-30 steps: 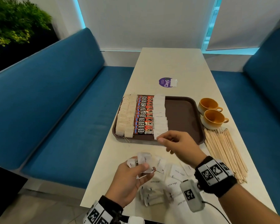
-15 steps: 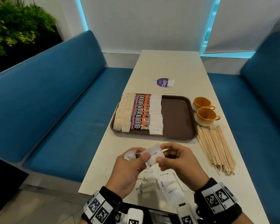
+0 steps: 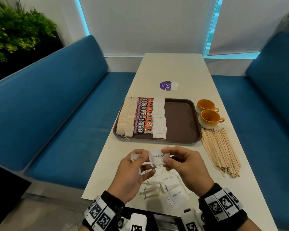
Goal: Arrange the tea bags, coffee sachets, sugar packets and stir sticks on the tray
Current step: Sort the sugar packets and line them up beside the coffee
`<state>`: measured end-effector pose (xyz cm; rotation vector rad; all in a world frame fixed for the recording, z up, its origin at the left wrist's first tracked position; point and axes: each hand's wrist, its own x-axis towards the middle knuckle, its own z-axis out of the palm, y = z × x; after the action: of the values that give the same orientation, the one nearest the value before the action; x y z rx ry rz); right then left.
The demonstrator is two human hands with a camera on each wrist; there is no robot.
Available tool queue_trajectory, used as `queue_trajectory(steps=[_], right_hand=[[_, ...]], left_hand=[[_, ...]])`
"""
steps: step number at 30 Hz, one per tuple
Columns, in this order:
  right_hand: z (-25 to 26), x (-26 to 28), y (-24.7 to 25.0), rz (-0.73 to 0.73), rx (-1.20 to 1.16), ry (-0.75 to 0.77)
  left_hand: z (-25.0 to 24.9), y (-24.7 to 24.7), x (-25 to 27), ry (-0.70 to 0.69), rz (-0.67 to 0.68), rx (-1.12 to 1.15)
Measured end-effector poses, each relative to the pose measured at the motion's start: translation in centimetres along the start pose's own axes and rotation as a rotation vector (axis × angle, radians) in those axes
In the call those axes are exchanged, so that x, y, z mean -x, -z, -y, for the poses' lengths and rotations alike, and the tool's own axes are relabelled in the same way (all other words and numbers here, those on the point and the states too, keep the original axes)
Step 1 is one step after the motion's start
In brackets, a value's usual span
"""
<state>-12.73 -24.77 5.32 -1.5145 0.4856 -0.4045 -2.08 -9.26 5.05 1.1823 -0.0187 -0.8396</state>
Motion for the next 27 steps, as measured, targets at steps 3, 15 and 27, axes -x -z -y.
queue_trajectory(steps=[3,15,27], right_hand=[[-0.1,-0.1,0.3,-0.017,-0.005,-0.006],[0.0,-0.4,1.3,0.020,0.043,0.015],[0.1,-0.3,1.1,0.050,0.089,0.021]], left_hand=[[0.4,0.0,0.2,-0.111,0.040,-0.063],[-0.1,0.1,0.2,-0.275,0.011,-0.237],[0.1,0.3,0.2,-0.168,0.030,-0.134]])
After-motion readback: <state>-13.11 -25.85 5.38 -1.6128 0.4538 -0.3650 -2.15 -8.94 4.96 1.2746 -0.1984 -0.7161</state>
